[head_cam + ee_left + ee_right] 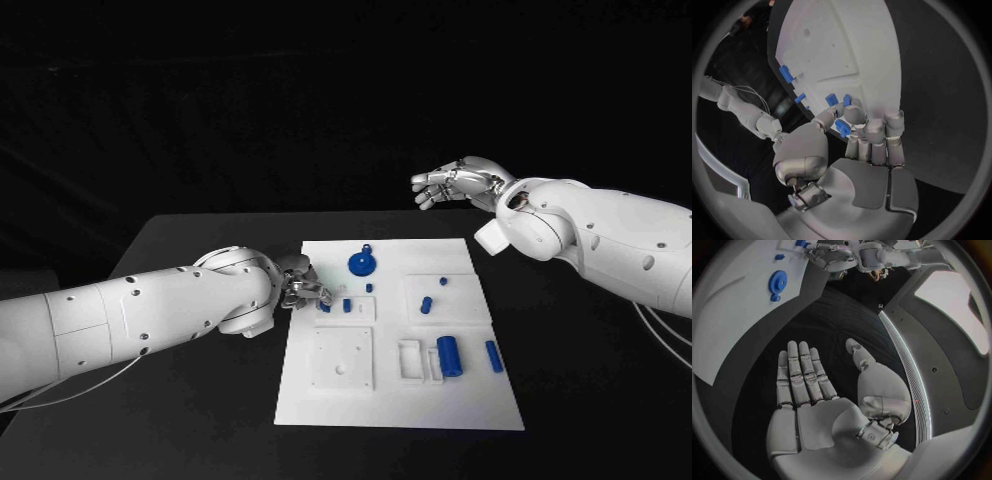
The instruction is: Assemble the parts on the task board
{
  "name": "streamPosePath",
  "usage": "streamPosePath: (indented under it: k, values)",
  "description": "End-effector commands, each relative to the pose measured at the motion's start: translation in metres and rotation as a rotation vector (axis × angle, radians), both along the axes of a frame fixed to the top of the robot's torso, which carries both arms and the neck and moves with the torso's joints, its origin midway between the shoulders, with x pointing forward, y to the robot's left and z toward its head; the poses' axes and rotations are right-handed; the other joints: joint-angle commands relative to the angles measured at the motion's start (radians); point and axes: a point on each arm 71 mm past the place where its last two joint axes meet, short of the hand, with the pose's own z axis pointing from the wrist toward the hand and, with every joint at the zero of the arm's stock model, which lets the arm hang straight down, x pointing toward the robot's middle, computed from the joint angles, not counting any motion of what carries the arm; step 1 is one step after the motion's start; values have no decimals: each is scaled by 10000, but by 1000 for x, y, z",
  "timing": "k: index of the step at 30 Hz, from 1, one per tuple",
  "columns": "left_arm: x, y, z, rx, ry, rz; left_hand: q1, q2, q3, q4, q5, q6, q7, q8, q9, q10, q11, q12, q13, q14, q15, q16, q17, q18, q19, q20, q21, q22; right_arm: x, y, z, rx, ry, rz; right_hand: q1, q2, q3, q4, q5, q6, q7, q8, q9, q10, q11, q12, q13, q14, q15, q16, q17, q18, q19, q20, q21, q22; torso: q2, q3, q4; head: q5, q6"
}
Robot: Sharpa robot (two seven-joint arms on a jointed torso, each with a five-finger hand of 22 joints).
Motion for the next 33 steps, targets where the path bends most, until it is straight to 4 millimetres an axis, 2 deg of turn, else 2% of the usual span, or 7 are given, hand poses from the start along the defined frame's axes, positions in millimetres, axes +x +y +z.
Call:
streamPosePath:
  k: [1,4,6,10,13,16,33]
  values:
    - [-9,-8,-14,250,826,-483,-33,37,149,-128,-65,1560,-686,703,1,252,-582,63,-17,649,-792,8,12,184,73,-1163,8,11,0,1,0,41,-28,92,-53,54,12,53,45,-76,0,51,-12,93,5,-48,-10,-84,16,-50,12,20,-63,16,-47,17,3,8,-1,16,-4]
    - [-9,-7,-14,245,840,-472,-138,-29,105,44,-392,1561,-690,707,5,237,-584,101,-40,649,-791,-2,34,190,75,-1163,-4,10,0,1,-1,42,-31,87,-54,54,12,54,46,-76,1,52,-13,93,5,-48,-12,-84,16,-50,13,21,-64,17,-47,17,0,8,-1,16,2]
    - [-9,-7,-14,243,837,-463,-221,-160,62,237,-1067,1555,-693,702,3,223,-583,122,-65,644,-791,-17,51,199,72,-1166,-16,10,0,1,-1,42,-31,85,-53,54,13,55,46,-76,0,52,-14,93,5,-48,-13,-84,16,-50,13,21,-64,17,-48,18,-1,6,-7,10,-2]
    - [-9,-8,-14,220,823,-459,-259,-290,58,423,-1408,1554,-697,700,0,211,-586,148,-96,645,-796,-30,72,212,67,-1170,-23,18,-1,0,-1,42,-26,92,-52,55,14,56,47,-77,0,53,-15,94,5,-48,-14,-85,16,-51,14,22,-64,18,-48,19,0,4,-11,9,-14]
    - [-8,-8,-14,195,779,-429,-297,-401,41,597,-1937,1547,-698,697,-2,202,-589,170,-126,644,-801,-44,91,224,60,-1172,-30,25,0,1,-1,43,-22,103,-52,56,14,56,47,-77,1,53,-15,94,5,-48,-15,-84,16,-51,14,23,-65,18,-48,19,-1,2,-8,1,-11]
    - [-8,-8,-14,180,758,-423,-346,-608,17,818,-2794,1532,-702,688,-7,187,-590,181,-167,642,-808,-67,106,240,47,-1175,-44,31,-1,1,-1,44,-19,114,-52,57,15,58,48,-77,0,54,-16,95,5,-47,-16,-84,16,-51,15,24,-65,19,-49,20,0,5,-5,-2,-3]
    - [-7,-7,-13,186,704,-350,-353,-885,-13,1059,-3349,1513,-695,681,-10,175,-594,192,-238,644,-816,-104,123,259,42,-1175,-55,44,-1,1,-1,43,-11,99,-54,60,17,63,48,-78,1,58,-20,97,5,-46,-25,-85,16,-52,18,28,-67,24,-51,23,1,-4,-4,-12,-2]
